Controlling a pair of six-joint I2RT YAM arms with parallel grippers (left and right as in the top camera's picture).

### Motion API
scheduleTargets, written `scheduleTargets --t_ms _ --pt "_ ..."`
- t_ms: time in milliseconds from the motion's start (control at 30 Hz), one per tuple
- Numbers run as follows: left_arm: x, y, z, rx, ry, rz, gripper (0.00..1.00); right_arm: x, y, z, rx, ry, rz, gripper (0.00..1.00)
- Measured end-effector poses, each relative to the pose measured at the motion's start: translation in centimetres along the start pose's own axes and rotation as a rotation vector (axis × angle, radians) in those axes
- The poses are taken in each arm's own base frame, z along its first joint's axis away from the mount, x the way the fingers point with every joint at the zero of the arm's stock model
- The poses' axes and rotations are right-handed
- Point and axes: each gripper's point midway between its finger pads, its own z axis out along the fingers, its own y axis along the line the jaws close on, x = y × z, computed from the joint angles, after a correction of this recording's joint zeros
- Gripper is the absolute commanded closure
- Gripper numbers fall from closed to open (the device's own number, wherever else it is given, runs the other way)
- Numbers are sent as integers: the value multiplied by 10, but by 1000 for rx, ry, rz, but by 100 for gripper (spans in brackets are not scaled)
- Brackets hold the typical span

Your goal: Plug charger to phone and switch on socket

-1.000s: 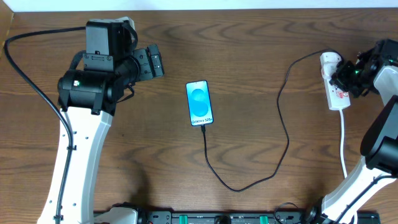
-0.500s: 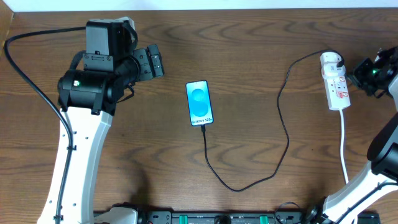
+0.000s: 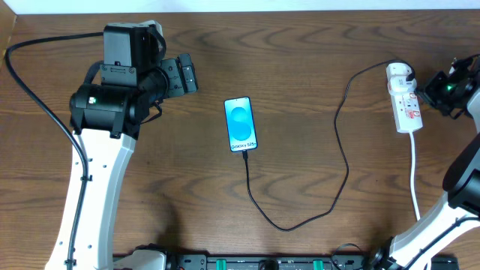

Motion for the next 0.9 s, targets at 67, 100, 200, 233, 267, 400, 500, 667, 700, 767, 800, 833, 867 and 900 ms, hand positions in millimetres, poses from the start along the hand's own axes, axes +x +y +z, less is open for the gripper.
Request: scheduleTargets --t_ms 67,100,200,233,267,400,500,667,700,767,800,833,867,900 --pt "0 0 0 0 0 0 7 1 -3 4 4 4 -1 99" --pt "0 0 0 0 0 0 7 1 -5 7 9 7 0 99" --pt "0 0 0 0 0 0 7 3 -10 15 10 15 -8 99" --pt "0 0 0 0 0 0 7 3 -10 16 9 17 -11 99" --pt "0 0 0 0 0 0 7 2 -10 18 6 13 -17 99" --pt "0 0 0 0 0 0 7 2 -10 18 2 13 -26 99" --pt "0 0 0 0 0 0 7 2 -10 18 2 14 -28 99" --pt "0 0 0 0 0 0 7 4 -9 18 -2 21 -27 99" --pt "0 0 0 0 0 0 7 4 -9 18 -2 23 -27 99" --pt "0 0 0 0 0 0 7 5 -9 18 -1 25 -26 99" --pt "0 0 0 0 0 0 7 5 -9 18 0 26 -26 99" --pt "0 0 0 0 0 0 7 5 -9 18 0 26 -25 99" --pt "0 0 0 0 0 0 7 5 -9 18 0 27 -25 99" --pt "0 0 0 0 0 0 7 5 -9 18 0 27 -25 99"
